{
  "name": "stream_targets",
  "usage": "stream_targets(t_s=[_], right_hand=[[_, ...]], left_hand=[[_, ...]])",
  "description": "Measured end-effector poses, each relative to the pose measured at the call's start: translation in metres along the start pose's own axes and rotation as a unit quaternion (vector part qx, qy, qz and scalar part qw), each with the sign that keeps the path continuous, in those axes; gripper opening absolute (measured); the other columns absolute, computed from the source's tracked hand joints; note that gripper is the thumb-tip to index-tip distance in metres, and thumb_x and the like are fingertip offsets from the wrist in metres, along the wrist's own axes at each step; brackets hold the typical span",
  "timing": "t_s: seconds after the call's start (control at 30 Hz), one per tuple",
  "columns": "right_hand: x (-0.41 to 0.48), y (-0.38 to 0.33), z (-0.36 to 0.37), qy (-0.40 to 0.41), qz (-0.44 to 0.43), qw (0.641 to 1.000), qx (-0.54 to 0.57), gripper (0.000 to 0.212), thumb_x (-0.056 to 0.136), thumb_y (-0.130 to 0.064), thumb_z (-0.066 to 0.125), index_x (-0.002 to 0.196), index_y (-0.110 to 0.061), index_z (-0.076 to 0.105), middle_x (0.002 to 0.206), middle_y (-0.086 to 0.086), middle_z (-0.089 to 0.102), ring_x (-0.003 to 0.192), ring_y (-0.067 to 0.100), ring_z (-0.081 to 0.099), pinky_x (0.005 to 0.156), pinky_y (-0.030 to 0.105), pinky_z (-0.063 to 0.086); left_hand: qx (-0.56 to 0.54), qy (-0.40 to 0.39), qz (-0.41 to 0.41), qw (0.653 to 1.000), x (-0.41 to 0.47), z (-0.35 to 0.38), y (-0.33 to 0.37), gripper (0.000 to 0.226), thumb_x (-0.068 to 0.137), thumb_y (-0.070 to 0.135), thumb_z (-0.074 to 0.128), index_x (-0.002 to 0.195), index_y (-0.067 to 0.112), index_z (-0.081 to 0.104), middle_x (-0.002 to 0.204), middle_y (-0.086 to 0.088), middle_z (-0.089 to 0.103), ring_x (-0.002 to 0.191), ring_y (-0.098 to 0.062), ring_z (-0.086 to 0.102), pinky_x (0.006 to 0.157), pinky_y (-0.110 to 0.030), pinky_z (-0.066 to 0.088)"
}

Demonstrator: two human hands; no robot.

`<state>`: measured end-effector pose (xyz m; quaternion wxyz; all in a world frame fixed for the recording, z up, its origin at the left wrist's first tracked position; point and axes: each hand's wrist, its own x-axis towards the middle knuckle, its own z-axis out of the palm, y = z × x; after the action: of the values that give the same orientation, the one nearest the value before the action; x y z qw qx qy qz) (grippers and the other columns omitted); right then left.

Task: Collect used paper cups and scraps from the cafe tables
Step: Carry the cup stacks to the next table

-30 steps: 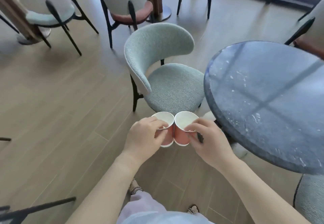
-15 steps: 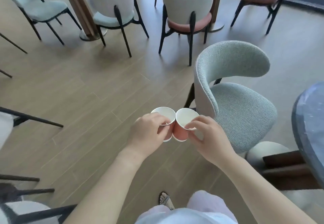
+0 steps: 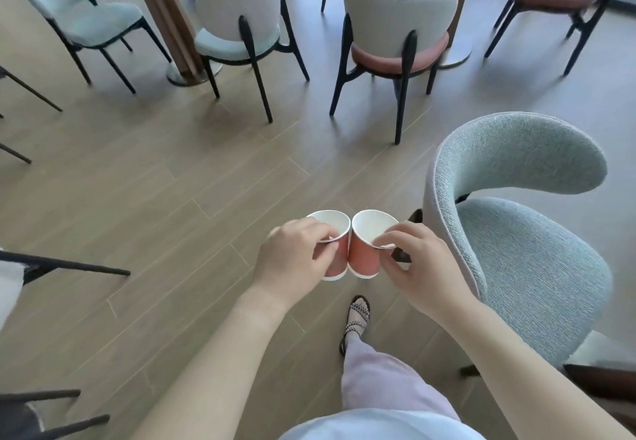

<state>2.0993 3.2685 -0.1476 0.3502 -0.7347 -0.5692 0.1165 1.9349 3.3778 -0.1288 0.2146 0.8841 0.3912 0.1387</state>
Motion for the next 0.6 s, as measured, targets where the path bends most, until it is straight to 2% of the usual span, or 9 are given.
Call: stream_targets(t_s=[0.23,0.33,0.6], right_hand=[[0.139,0.055,-0.017,0.037,0.034,0.999,-0.009,0.017,0.074,-0.003,0.067,0.085,-0.016,0.069,0.088,-0.003,0.065,0.085,0.023,0.058,0.072,0.033,0.048],[0.186,0.070,-0.028,0.056,0.035,0.998,-0.006,0.017,0.074,-0.002,0.068,0.085,-0.015,0.070,0.089,-0.002,0.065,0.087,0.024,0.058,0.073,0.034,0.048],[0.288,0.110,-0.030,0.078,0.050,0.996,-0.014,0.018,0.074,-0.002,0.069,0.085,-0.016,0.069,0.090,-0.004,0.065,0.088,0.020,0.058,0.073,0.024,0.041]], left_hand=[[0.006,-0.025,0.034,0.999,0.167,-0.001,-0.003,0.011,0.082,0.024,0.064,0.091,0.026,0.069,0.090,0.008,0.068,0.088,-0.019,0.061,0.079,-0.037,0.048],[0.005,-0.012,0.047,0.999,0.224,-0.005,0.000,0.011,0.082,0.023,0.065,0.091,0.025,0.070,0.089,0.006,0.069,0.087,-0.021,0.062,0.078,-0.037,0.047],[0.002,0.002,0.074,0.997,0.343,-0.002,-0.006,0.009,0.080,0.021,0.064,0.087,0.024,0.069,0.088,0.006,0.069,0.084,-0.023,0.062,0.075,-0.039,0.048]])
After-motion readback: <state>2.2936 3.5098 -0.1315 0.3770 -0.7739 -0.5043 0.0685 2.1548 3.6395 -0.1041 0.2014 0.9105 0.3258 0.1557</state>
